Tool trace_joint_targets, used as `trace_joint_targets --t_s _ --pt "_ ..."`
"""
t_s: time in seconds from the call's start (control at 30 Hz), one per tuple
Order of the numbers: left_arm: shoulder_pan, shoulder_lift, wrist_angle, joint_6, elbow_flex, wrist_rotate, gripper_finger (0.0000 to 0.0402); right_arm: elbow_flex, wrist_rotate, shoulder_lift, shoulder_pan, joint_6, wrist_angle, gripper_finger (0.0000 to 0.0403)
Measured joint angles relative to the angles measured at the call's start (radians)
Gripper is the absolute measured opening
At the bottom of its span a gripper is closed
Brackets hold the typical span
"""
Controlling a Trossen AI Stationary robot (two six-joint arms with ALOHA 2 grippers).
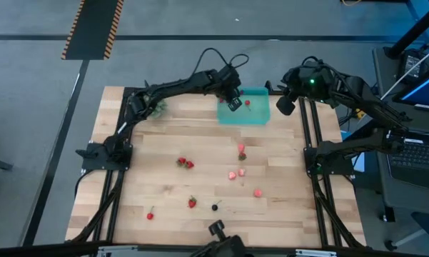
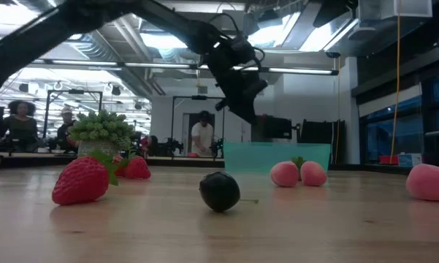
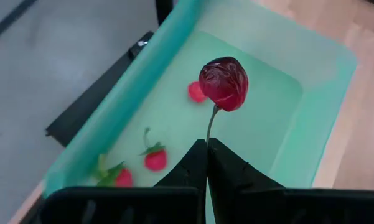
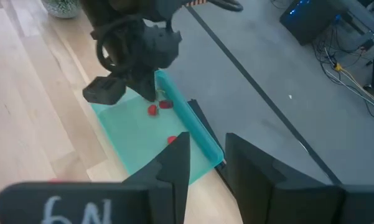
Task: Pick and placing Produce into tupperware
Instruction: Put the cherry into the blue bin
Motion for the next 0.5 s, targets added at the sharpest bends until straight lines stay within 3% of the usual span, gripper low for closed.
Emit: trace_joint_targets --t_s 0.23,0.5 --pt "0.037 0.132 -0.152 -0.005 0.171 0.051 0.0 0.0 0.0 0.0 0.0 0.001 -0.021 0.0105" --pt "0.109 0.217 -0.189 -0.08 0.244 0.237 0.0 0.0 0.0 0.0 0.0 0.002 -0.021 0.0105"
